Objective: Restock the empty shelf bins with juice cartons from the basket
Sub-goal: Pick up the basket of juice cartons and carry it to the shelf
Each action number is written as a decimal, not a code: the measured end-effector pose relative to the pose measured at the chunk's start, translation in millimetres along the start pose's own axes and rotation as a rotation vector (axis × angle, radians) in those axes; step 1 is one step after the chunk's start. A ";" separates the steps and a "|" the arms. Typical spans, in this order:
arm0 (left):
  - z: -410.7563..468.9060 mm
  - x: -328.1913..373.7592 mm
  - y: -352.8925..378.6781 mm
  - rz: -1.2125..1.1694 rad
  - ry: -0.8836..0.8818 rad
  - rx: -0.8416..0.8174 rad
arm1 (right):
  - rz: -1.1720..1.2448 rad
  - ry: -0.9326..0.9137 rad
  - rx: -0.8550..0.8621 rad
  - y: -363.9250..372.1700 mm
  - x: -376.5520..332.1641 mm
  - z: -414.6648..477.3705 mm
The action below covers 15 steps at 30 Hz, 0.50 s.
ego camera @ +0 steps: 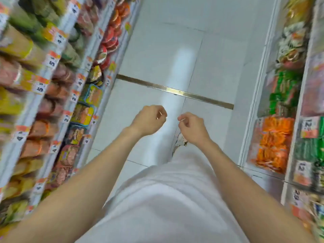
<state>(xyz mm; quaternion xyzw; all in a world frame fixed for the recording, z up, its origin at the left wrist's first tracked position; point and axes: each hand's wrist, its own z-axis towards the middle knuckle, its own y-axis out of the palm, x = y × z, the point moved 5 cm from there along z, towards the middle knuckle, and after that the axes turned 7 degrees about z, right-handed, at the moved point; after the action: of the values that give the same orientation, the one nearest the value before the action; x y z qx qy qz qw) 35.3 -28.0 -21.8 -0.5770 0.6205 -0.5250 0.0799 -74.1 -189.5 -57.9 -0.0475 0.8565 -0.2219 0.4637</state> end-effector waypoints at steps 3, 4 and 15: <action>61.2 37.3 -15.4 0.048 -0.017 -0.054 | 0.034 0.042 0.062 -47.7 -1.4 44.9; 80.1 48.6 -23.4 0.053 -0.040 -0.068 | 0.040 0.066 0.064 -61.5 -5.8 58.0; 319.1 103.6 -121.6 0.016 0.054 -0.022 | 0.033 0.091 0.145 -187.2 -66.3 265.8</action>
<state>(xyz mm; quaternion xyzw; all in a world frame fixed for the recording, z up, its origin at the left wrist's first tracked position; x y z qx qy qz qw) 303.8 -262.9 -17.9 -0.5587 0.6326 -0.5329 0.0612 156.9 -427.7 -52.5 0.0102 0.8590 -0.2776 0.4300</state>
